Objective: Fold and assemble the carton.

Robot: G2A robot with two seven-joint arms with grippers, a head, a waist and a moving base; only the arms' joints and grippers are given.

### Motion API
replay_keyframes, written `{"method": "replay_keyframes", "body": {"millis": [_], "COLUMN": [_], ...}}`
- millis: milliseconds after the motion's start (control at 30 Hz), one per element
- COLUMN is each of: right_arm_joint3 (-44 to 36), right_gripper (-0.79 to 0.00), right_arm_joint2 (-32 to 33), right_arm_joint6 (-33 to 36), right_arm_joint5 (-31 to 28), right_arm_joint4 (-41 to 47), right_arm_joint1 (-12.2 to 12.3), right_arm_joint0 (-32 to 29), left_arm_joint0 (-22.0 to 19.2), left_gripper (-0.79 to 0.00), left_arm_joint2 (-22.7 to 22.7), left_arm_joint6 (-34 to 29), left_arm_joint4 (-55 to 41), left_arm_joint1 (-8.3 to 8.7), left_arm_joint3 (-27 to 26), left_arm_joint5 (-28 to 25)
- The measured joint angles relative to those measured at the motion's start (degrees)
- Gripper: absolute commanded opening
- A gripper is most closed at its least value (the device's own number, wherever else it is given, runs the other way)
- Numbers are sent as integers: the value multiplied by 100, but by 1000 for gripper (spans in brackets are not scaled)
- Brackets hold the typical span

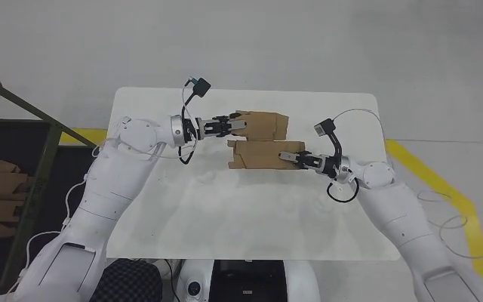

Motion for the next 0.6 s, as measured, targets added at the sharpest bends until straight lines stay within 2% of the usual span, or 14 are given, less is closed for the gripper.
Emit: {"method": "replay_keyframes", "body": {"millis": [33,67,400,600], "right_arm_joint3": [9,19,185,236], "right_gripper": [-505,-459,-434,-434], "right_arm_joint2": [10,22,219,415], "right_arm_joint6": [-18,-44,-679,-884], "right_arm_joint5": [1,1,-124,-197], "right_arm_joint4": [-27,-67,-710,-838], "right_arm_joint1": [-1,0,19,56], "right_arm_joint0": [0,2,-40,-78], "left_arm_joint0": [1,4,-43,-146], "left_gripper": [-785,-785,-785,-785], "left_arm_joint2": [1,3,-15,51], "left_arm_joint6": [1,-4,-424,-539], "left_arm_joint4": [-14,-51,-894,-1013], "left_arm_joint1": [0,-2,-18,-37], "left_arm_joint3": [-6,-15,34,94], "left_arm_joint5": [-1,-7,-97,-89]}}
